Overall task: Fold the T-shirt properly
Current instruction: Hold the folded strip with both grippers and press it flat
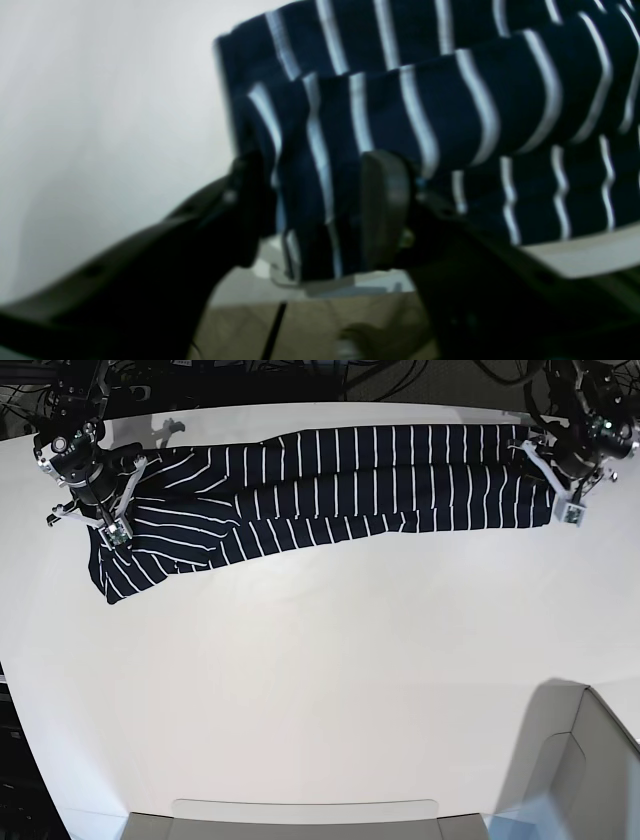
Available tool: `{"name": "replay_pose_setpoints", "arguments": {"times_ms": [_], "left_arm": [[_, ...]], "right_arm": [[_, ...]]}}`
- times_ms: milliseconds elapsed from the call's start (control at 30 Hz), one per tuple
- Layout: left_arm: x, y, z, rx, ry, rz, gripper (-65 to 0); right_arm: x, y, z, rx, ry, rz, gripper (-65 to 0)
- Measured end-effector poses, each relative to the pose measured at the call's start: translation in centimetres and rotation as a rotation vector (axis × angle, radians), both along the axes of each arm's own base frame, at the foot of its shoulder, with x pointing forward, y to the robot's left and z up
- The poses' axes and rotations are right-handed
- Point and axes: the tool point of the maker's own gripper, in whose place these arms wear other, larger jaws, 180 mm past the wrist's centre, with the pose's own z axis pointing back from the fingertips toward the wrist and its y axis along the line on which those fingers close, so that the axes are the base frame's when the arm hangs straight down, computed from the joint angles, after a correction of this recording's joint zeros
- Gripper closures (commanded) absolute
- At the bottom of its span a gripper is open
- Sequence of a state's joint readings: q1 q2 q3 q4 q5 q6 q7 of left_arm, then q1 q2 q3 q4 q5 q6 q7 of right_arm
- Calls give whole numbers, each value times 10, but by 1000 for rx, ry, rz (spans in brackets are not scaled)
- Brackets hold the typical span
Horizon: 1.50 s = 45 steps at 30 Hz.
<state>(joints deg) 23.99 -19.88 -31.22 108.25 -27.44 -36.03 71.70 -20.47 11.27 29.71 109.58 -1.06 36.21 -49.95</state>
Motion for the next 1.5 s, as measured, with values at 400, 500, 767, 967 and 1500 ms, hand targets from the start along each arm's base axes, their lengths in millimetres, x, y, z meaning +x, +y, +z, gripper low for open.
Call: {"name": "replay_pose_setpoints", "arguments": {"times_ms": [400,500,767,967,1500], "left_arm": [[-3,7,-20,-44,41,63,-383],[0,9,-36,-89,65,104,-383],[4,10,-48,-129,69,75,-383],[1,15,-72,-232,46,140,-382],[10,-7,-91,-304,81,73,0]], "right_arm": [[1,6,-3,-4,11,27,0],[1,10,-3,2,13,48,0],[1,8,-4,-11,19,51,0],[1,8,-3,-10,18,51,0],[9,10,1,-2,-3,49,0]]}}
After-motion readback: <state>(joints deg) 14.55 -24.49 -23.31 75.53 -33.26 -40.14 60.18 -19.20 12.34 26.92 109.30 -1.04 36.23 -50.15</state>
